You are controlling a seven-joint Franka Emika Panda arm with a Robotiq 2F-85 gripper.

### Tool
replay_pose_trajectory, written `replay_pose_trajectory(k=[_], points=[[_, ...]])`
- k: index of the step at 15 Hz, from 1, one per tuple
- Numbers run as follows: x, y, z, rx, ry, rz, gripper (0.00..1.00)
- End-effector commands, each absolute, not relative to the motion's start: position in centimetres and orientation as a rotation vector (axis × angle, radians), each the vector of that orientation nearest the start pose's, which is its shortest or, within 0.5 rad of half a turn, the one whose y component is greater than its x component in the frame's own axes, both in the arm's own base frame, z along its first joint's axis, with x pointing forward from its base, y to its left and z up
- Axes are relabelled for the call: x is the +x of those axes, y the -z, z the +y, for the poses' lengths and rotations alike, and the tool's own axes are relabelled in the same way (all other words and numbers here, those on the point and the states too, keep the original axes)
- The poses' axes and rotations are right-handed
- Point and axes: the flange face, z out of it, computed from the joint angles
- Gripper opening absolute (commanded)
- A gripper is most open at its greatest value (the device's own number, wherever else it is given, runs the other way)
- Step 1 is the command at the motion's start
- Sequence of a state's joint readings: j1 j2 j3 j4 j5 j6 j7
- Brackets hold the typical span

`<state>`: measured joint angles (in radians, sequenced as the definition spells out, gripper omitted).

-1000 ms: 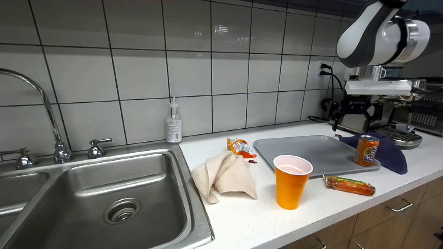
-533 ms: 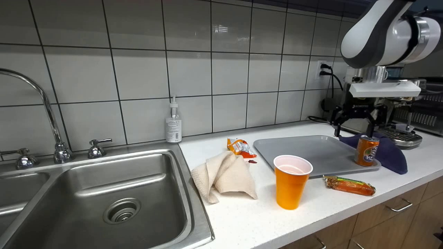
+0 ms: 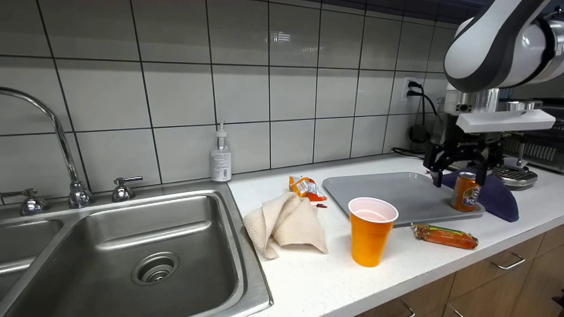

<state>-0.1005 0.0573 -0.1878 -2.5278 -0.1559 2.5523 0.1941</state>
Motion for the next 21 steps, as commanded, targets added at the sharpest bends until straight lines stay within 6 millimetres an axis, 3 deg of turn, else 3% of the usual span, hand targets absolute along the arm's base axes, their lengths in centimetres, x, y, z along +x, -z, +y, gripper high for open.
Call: replay_pose_trajectory(k=[1, 21], points=[[42.2, -25.5, -11.6, -3.202, -0.091, 0.423, 1.0], [42.2, -20.5, -9.5, -3.223, -0.324, -0.243, 1.0]])
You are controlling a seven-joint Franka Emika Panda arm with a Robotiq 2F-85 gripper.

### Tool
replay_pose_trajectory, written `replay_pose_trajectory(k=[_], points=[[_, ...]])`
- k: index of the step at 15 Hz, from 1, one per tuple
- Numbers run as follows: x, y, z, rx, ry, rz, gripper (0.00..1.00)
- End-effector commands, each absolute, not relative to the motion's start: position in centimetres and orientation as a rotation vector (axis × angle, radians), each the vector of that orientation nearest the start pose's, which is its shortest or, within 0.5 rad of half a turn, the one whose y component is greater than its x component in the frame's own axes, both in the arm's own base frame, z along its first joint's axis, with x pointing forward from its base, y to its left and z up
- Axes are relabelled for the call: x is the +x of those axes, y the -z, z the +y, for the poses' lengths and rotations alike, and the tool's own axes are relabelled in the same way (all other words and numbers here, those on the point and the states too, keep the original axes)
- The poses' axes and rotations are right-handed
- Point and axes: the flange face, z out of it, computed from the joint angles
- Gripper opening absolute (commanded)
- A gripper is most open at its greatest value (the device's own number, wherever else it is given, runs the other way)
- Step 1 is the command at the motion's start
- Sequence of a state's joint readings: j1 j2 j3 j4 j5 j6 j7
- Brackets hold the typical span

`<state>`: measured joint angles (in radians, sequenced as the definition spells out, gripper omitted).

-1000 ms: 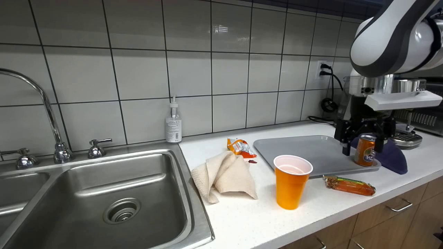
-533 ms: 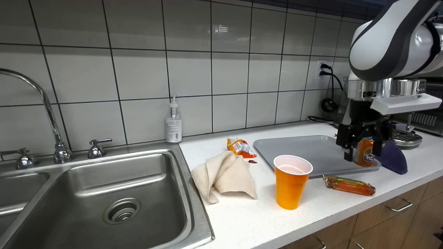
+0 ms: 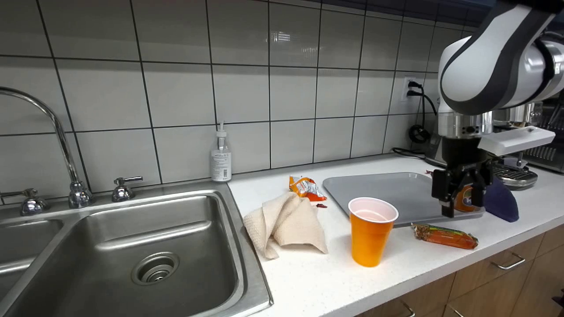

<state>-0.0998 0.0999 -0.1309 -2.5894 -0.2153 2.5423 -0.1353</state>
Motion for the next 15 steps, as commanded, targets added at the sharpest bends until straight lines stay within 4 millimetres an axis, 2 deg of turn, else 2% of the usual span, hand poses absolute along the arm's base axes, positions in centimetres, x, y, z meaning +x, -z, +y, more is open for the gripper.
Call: replay_pose_trajectory(k=[1, 15], points=[[42.2, -20.2, -9.5, -3.225, -0.337, -0.262, 1.0], [43.3, -17.0, -8.1, -3.224, -0.449, -0.552, 1.0]])
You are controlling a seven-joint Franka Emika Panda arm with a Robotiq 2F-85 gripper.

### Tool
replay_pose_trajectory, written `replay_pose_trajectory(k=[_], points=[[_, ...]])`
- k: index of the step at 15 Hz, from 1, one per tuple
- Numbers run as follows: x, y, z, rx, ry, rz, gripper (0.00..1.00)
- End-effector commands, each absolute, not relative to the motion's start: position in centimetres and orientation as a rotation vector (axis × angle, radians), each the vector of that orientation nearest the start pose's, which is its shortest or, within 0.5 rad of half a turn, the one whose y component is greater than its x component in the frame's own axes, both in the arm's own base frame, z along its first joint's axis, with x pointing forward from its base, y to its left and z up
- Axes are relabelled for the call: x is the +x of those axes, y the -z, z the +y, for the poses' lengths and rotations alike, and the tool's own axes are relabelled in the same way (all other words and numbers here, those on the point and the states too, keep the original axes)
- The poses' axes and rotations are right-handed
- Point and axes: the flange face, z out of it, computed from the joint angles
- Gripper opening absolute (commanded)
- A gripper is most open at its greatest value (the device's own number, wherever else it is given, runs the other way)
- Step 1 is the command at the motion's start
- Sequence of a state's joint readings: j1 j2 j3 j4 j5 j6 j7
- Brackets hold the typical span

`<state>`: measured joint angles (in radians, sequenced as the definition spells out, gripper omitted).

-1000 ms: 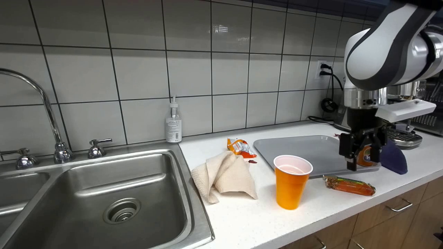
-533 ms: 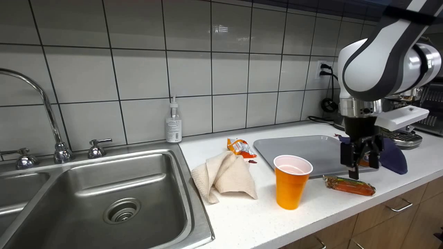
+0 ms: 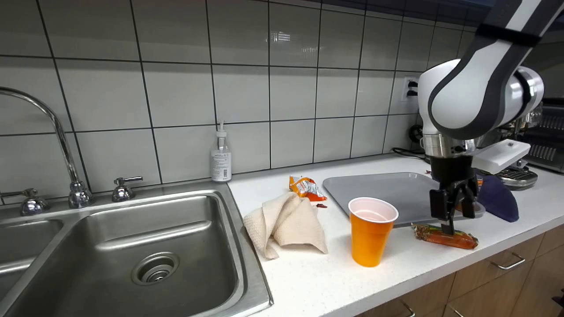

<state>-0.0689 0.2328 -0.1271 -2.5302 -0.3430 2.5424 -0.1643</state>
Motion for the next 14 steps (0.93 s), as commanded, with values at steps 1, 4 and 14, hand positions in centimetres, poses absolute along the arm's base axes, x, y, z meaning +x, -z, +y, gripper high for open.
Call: replay_pose_trajectory(k=[1, 4, 14], points=[[43.4, -16.8, -8.1, -3.218, -0.456, -0.572, 1.0], [43.5, -16.3, -8.0, -3.204, -0.47, -0.613, 1.0], [44.3, -14.6, -7.8, -3.169, -0.515, -0.68, 1.0]])
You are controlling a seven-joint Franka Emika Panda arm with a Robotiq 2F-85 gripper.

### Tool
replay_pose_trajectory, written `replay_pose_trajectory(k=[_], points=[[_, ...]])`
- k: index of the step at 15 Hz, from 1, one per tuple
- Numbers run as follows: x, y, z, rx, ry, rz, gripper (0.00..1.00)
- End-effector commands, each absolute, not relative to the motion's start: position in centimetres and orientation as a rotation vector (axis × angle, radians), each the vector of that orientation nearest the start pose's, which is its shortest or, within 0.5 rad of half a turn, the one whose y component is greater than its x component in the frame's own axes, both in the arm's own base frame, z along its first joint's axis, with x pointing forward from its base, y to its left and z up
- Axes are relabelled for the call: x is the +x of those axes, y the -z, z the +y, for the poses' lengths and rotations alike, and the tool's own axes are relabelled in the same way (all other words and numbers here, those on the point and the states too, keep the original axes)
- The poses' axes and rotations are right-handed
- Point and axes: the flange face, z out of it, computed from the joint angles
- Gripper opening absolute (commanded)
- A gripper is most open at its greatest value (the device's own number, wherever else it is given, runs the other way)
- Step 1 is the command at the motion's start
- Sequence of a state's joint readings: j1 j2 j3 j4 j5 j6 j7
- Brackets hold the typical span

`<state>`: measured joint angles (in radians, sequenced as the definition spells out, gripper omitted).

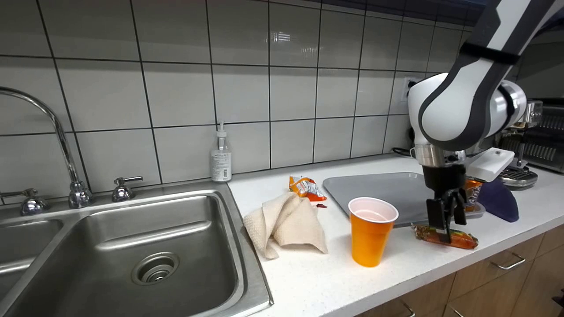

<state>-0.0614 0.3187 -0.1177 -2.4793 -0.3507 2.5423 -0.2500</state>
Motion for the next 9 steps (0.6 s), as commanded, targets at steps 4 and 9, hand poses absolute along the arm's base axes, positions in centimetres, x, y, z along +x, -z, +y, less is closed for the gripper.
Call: replay_pose_trajectory(k=[4, 9], points=[[44.5, -13.9, -7.7, -3.159, -0.529, -0.686, 1.0], [44.8, -13.3, -7.6, -3.151, -0.54, -0.688, 1.0]])
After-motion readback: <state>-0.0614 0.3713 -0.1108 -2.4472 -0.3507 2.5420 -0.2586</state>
